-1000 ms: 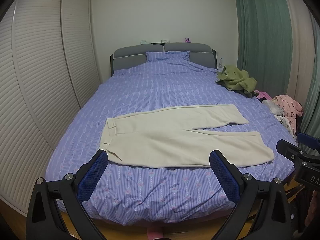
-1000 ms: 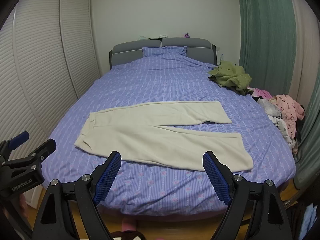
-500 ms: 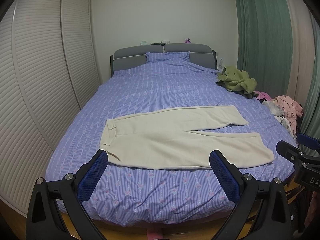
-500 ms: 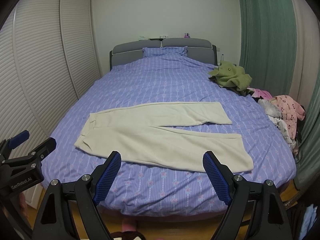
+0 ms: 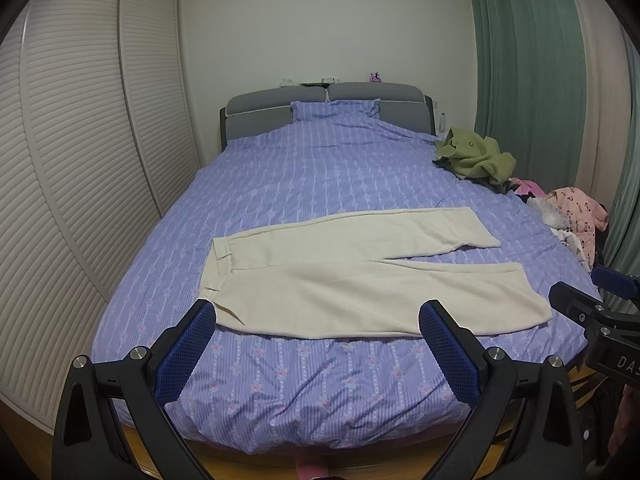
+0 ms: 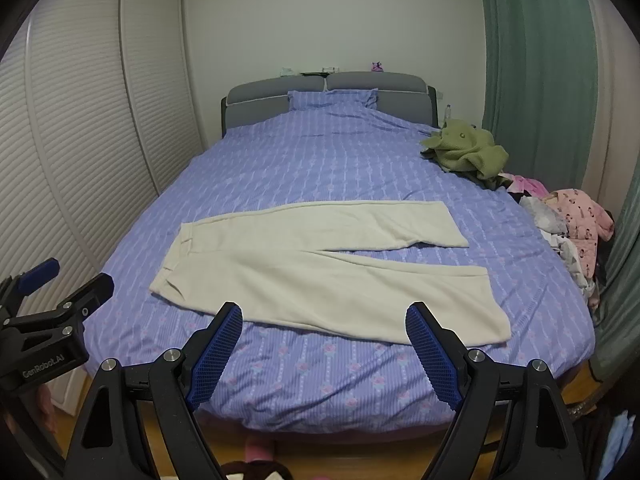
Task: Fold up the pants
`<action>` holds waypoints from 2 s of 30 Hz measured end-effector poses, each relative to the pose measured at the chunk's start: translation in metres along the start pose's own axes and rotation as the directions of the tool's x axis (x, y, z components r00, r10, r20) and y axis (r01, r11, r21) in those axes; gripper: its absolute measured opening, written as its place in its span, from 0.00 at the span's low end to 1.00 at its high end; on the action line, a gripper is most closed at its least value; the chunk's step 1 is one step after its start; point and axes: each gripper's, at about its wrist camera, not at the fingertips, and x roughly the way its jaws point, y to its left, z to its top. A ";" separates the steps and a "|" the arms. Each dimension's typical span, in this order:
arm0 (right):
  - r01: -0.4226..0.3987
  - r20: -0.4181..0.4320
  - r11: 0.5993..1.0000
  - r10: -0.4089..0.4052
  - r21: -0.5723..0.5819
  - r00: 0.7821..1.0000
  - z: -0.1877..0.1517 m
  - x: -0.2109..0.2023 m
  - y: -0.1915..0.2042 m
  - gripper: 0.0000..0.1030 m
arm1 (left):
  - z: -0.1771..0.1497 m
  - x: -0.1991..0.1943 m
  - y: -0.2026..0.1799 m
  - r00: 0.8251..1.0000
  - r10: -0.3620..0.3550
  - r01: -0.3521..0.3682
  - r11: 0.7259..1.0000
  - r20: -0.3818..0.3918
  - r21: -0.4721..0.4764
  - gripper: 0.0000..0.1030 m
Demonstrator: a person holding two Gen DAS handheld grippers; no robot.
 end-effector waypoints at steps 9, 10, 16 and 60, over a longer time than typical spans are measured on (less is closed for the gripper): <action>-0.001 -0.048 1.000 0.000 -0.013 0.999 0.004 0.029 0.016 0.82 | -0.004 0.029 0.025 0.999 0.008 -0.009 0.999 -0.044 -0.031 1.00; 0.001 -0.056 1.000 -0.002 -0.016 0.998 0.005 0.034 0.020 0.82 | -0.004 0.035 0.029 0.999 0.009 -0.010 0.999 -0.052 -0.035 1.00; -0.023 -0.102 1.000 0.023 0.001 0.994 0.010 0.080 0.052 0.82 | -0.004 0.084 0.070 0.996 -0.031 0.025 0.997 -0.085 -0.066 1.00; 0.091 -0.446 0.807 0.226 0.584 0.866 -0.109 0.427 0.091 0.60 | -0.126 0.446 0.215 0.800 -0.257 -0.010 0.898 -0.542 -0.440 0.27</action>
